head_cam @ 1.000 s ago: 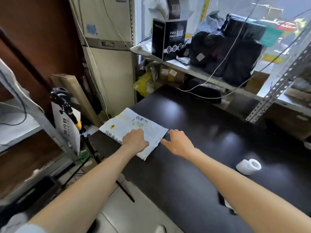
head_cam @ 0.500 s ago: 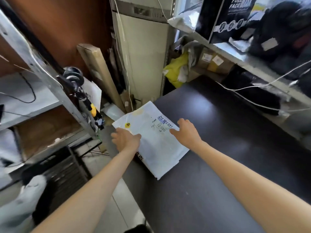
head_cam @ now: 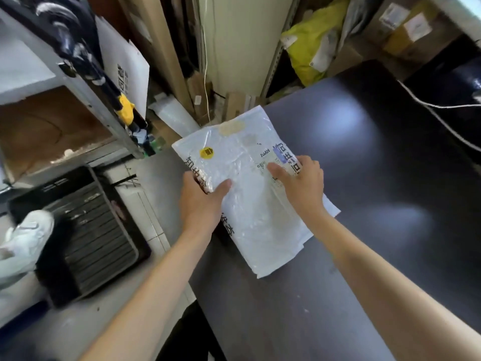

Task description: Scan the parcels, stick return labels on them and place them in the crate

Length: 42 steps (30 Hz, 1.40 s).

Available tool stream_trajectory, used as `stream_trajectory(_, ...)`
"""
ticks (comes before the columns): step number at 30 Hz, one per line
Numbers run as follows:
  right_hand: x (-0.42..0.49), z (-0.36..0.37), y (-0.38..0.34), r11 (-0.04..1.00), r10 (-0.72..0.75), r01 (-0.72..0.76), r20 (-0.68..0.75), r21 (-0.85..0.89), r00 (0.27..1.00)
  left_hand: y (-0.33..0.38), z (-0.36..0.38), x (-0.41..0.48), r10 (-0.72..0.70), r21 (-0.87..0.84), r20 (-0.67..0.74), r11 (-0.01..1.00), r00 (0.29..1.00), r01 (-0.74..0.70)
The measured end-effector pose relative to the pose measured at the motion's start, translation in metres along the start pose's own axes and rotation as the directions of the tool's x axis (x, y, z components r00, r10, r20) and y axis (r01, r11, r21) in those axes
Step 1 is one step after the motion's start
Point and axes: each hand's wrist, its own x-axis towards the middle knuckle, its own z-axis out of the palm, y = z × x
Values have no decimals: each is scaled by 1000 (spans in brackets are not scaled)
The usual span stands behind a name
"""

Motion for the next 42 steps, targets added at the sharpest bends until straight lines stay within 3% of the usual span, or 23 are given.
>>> stream_trajectory(5,-4,-14,-9,988,74,-77,32,132,997,-3,-1,-8,69,15,44,997,997,-70)
stream_trajectory(11,-26,-34,-17,985,96,-88,-52,148,994,5,-6,-17,93,-29,82,995,992,-91)
stream_trajectory(18,-85,-105,0,948,241,-160,-289,276,927,38,23,-65,193,-47,294,981,936,-188)
stream_trajectory(21,-127,-149,30,902,354,-204,-382,380,854,53,53,-103,251,-23,422,964,871,-266)
stream_trajectory(25,-200,-206,83,826,509,-223,-516,517,689,63,103,-176,313,-5,610,920,728,-391)
stream_trajectory(33,-373,-272,199,682,711,-183,-583,708,393,26,168,-357,275,-29,889,832,367,-553)
stream_trajectory(37,-437,-289,250,657,741,-208,-568,725,359,-3,178,-434,255,-43,918,826,304,-562)
stream_trajectory(42,-485,-311,290,675,718,-228,-554,702,421,-33,183,-487,244,-41,932,807,269,-589)
